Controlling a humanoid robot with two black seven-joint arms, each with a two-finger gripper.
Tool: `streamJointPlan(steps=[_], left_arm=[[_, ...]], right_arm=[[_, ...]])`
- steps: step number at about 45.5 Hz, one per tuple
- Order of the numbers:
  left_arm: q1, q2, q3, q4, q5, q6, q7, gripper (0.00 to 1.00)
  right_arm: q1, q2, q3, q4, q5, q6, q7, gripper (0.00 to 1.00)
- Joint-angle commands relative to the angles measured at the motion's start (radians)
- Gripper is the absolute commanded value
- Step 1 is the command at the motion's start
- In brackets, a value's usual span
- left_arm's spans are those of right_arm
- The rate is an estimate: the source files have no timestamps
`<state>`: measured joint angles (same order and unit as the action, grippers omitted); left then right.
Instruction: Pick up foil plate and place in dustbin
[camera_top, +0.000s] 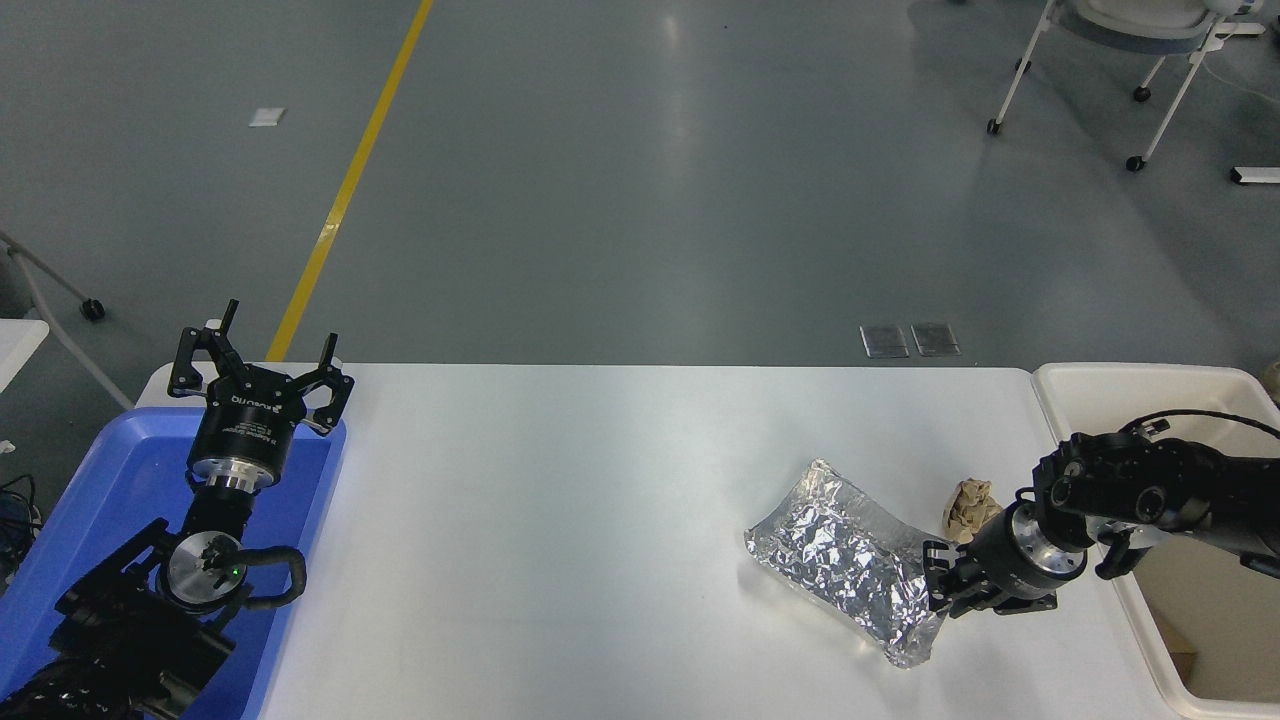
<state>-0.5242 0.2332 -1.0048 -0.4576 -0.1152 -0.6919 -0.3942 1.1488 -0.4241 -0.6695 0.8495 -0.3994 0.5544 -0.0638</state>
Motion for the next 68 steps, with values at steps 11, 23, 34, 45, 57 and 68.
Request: streamJointPlan(steps=[11,23,34,45,57,68], left_arm=[[0.001,0.000,0.000,0.000,0.000,-0.001,0.001,1.00],[0.001,0.000,0.000,0.000,0.000,-0.001,0.001,1.00],[0.001,0.000,0.000,0.000,0.000,-0.001,0.003,1.00],[0.000,0.000,0.000,0.000,0.000,-0.001,0.003,1.00],[0.000,0.000,0.000,0.000,0.000,-0.001,0.001,1.00],[0.000,0.000,0.000,0.000,0.000,0.000,0.001,1.00]], right_arm=[[0.468,-0.197,-0.182,0.272,0.022,0.140,-0.001,0.00],[0.929,-0.248,-0.438,0.474,0.068,0.217,0.002,0.00],[1.295,-0.208,-0.581,0.602,0.100,0.231,0.002,0.00],[1.411,-0.147,-0.621,0.606,0.134,0.231,0.004,0.00],[1.408,-0.156,-0.674,0.599,0.119,0.231,0.002,0.00],[1.336,-0.347,-0.731,0.455,-0.117,0.231,0.007,0.00]])
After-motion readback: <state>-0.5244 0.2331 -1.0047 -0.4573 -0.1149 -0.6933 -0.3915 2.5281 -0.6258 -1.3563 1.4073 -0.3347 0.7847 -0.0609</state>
